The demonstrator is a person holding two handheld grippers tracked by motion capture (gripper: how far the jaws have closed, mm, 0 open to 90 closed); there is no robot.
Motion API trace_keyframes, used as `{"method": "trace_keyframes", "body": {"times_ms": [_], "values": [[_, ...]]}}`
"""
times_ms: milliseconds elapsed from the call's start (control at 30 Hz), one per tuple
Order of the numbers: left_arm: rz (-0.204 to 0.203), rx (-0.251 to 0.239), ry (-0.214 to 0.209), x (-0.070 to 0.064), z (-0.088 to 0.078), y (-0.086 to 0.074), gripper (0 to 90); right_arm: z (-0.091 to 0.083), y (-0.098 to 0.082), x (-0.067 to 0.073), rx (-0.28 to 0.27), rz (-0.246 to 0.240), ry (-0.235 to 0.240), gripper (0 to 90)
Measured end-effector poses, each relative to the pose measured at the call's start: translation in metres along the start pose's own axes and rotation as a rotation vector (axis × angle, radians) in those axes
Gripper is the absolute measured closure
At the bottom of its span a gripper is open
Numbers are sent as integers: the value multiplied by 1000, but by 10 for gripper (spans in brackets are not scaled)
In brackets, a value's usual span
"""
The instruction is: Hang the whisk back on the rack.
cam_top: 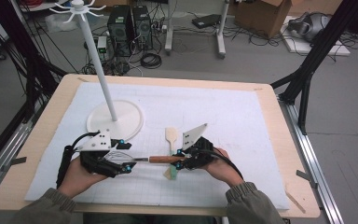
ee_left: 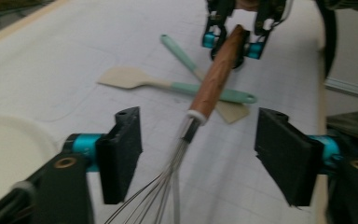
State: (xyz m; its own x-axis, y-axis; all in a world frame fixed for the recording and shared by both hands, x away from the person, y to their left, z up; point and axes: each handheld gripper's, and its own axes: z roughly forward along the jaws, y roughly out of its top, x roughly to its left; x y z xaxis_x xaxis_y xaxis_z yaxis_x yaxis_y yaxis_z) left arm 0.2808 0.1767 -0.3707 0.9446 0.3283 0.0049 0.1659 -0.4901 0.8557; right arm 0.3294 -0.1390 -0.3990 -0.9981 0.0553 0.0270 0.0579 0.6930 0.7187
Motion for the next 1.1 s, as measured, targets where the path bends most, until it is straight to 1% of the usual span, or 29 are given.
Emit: {"method": "trace_keyframes", "body": {"times_ms": [33,133,267,333,467,500,600,767,800,867,967,1033,1100], "values": [[7,3,-14,0,3,1,390,0,1,0,1,-2,-1,716],[18,21,-41,0,13,5,398,0,1,1,5,-8,-4,716],[36,61,-66,2,25,10,394,0,2,2,5,-12,-6,716],[39,80,-76,3,30,12,369,0,2,2,7,-12,-4,716],[44,107,-67,3,37,13,390,0,4,3,9,-23,-9,716],[46,122,-60,3,39,12,401,0,4,4,10,-24,-8,716],[50,154,-63,1,46,12,415,0,7,5,10,-37,-11,716],[45,182,-46,2,54,13,451,1,13,8,23,-47,-9,716],[49,186,-47,2,55,12,465,1,14,8,22,-54,-14,716],[44,202,-49,3,57,12,483,0,18,8,23,-63,-14,716],[41,211,-52,3,59,12,526,0,24,10,34,-79,-18,716],[42,219,-68,4,60,12,537,0,27,10,29,-86,-14,716],[50,221,-76,4,61,12,584,1,30,11,27,-94,-15,716]]}}
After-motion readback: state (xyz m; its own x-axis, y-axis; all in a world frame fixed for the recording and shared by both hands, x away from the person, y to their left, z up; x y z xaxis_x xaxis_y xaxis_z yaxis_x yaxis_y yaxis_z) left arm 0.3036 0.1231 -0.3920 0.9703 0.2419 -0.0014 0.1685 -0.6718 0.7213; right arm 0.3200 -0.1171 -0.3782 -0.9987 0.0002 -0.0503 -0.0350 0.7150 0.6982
